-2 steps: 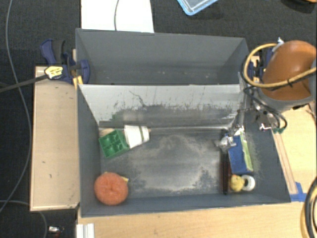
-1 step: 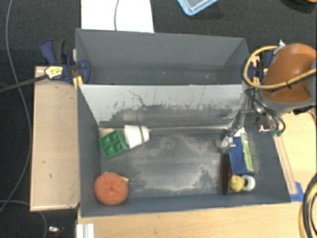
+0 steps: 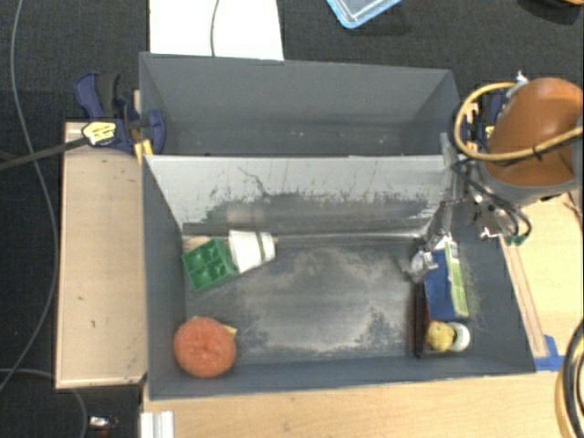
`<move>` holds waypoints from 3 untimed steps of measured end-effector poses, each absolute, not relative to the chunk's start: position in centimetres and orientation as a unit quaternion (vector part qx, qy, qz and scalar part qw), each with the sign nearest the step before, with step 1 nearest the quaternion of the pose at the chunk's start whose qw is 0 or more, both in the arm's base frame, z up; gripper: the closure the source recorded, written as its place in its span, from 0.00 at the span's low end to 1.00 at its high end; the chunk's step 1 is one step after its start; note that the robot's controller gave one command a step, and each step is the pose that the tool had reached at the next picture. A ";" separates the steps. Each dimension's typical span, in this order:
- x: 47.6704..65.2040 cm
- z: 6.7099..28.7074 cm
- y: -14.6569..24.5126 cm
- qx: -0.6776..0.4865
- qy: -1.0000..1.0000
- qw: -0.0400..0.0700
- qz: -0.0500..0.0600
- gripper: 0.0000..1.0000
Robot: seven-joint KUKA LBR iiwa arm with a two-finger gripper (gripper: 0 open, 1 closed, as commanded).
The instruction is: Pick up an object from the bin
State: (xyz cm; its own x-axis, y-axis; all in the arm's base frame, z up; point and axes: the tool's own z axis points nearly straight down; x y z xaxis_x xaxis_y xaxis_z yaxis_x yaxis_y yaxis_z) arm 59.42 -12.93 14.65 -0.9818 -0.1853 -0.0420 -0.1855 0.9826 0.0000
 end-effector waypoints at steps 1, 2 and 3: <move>59.0 14.5 -12.7 -0.072 0.997 0.025 0.000 0.00; 59.6 14.2 -13.0 -0.175 0.984 0.032 0.005 0.00; 59.5 14.1 -13.4 -0.139 0.989 0.039 0.007 0.00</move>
Offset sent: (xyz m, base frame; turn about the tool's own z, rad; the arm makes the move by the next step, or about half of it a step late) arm -0.0054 -0.0143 -0.0191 -0.2167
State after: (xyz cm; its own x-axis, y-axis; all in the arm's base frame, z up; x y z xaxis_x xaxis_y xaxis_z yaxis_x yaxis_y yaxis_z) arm 59.46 -13.41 14.08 -0.9581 -0.2753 -0.0790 -0.2763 0.9611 0.0021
